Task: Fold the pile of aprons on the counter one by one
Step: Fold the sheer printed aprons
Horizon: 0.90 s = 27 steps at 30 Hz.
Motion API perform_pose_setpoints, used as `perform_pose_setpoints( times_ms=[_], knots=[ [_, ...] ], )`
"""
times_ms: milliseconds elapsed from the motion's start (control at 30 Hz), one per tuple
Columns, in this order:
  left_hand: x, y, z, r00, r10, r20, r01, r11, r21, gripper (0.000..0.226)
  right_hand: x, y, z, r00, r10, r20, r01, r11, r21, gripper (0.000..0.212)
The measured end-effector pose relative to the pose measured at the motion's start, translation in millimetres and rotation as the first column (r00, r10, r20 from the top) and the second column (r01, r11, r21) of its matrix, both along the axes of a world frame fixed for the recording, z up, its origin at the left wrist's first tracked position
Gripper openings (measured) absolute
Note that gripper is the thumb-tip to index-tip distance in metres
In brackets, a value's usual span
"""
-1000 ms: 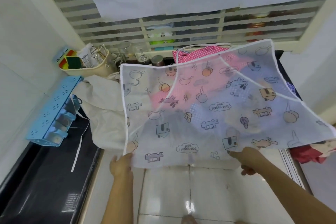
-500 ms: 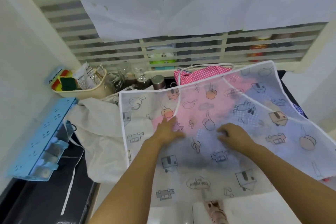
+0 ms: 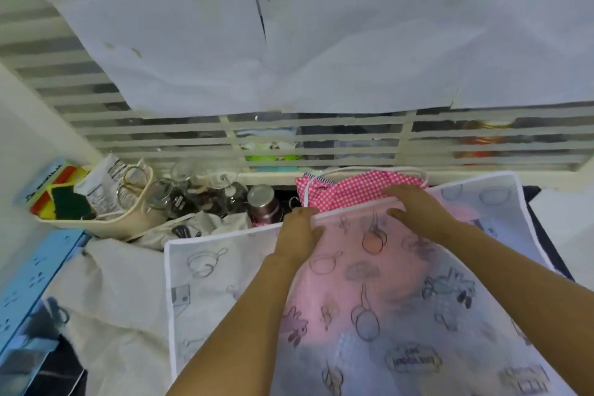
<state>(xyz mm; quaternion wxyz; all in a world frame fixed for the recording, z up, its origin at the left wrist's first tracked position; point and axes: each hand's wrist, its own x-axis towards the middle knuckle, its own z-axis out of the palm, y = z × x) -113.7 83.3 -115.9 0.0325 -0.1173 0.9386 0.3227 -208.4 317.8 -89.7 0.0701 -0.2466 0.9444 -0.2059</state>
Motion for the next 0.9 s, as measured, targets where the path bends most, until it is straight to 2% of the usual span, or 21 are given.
perform_pose_setpoints(
  times_ms=[167, 333, 467, 533, 633, 733, 800, 867, 900],
  knots=[
    [-21, 1, -16, 1.0, -0.018, -0.024, 0.016, 0.998, -0.067, 0.022, -31, -7, -1, 0.985, 0.118, 0.128, -0.125, 0.991, 0.045, 0.005],
    [-32, 1, -33, 0.999, -0.031, 0.04, 0.034, 0.995, -0.092, 0.019, -50, -5, -10, 0.941, 0.161, 0.296, -0.233, 0.946, 0.227, 0.013],
    [-35, -2, -40, 0.988, -0.04, 0.152, 0.068, 0.98, -0.185, 0.021, -59, -5, -16, 0.903, 0.157, 0.401, -0.281, 0.92, 0.273, 0.014],
    [-38, -6, -43, 0.983, -0.025, 0.182, 0.062, 0.978, -0.201, 0.017, -62, -6, -25, 0.924, 0.175, 0.34, -0.269, 0.929, 0.254, 0.011],
    [-39, -11, -41, 0.996, -0.038, 0.085, 0.052, 0.983, -0.174, 0.01, -60, -7, -32, 0.943, 0.209, 0.259, -0.266, 0.941, 0.208, 0.015],
    [-42, -11, -34, 0.994, -0.068, -0.082, 0.049, 0.977, -0.209, 0.011, -63, -6, -33, 0.92, 0.215, 0.329, -0.293, 0.932, 0.212, 0.021],
    [-48, -10, -28, 0.985, -0.085, -0.152, 0.048, 0.971, -0.235, 0.011, -68, -5, -31, 0.913, 0.203, 0.353, -0.311, 0.908, 0.282, 0.03],
    [-54, -4, -22, 0.974, -0.099, -0.205, 0.044, 0.966, -0.255, 0.012, -73, -6, -29, 0.945, 0.144, 0.295, -0.235, 0.923, 0.305, 0.028],
    [-57, -1, -18, 0.966, -0.094, -0.241, 0.029, 0.965, -0.26, 0.013, -75, -6, -29, 0.972, 0.1, 0.211, -0.162, 0.939, 0.302, 0.024]
  ],
)
